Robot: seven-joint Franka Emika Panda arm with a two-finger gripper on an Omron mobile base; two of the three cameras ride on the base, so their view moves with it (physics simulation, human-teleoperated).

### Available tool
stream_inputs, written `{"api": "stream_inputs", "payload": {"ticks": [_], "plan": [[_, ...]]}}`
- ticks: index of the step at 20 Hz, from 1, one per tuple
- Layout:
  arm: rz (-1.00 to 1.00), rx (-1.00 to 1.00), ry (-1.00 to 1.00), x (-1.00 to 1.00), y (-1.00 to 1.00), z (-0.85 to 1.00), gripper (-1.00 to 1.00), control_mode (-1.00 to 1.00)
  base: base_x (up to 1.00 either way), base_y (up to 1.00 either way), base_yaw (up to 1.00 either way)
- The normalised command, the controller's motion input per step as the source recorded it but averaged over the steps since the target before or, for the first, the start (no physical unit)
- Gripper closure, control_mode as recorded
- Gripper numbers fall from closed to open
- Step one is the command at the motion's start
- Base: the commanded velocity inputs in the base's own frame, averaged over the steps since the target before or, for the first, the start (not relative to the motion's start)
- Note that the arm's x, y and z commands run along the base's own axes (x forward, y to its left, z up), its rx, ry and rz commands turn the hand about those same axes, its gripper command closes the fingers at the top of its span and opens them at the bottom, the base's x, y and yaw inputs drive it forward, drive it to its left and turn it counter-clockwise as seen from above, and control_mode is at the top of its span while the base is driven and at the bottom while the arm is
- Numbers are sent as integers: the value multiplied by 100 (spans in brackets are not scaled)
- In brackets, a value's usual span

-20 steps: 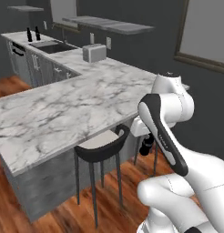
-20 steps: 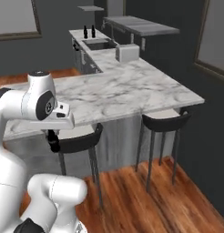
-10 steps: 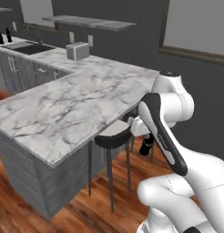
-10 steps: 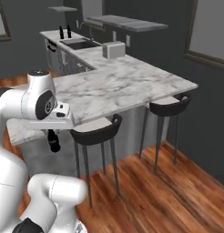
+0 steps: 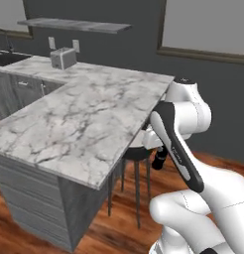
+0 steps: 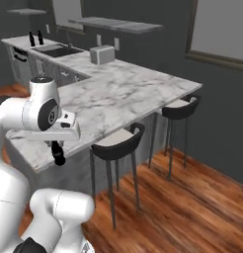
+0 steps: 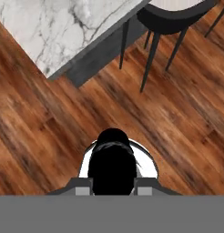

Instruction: Place the large bottle from the dining counter next to the other large bottle outside the sink, and place the small bottle from the dining counter next to the other small bottle inside the sink.

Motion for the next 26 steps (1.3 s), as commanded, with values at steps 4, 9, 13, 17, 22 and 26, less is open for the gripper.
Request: {"api": "stream_inputs", "payload": {"ticks": [4, 9, 13, 17, 22, 26], "plan": [[0, 0, 0, 0, 0, 0, 100, 100, 11, 100, -42], [0, 0, 0, 0, 0, 0, 100, 100, 10, 100, -40], [0, 0, 0, 0, 0, 0, 100, 100, 3, 100, -35], [0, 0, 0, 0, 0, 0, 100, 100, 0, 100, -33], [0, 0, 0, 0, 0, 0, 100, 100, 0, 100, -32], [0, 0, 0, 0, 0, 0, 100, 100, 0, 100, -32]]}}
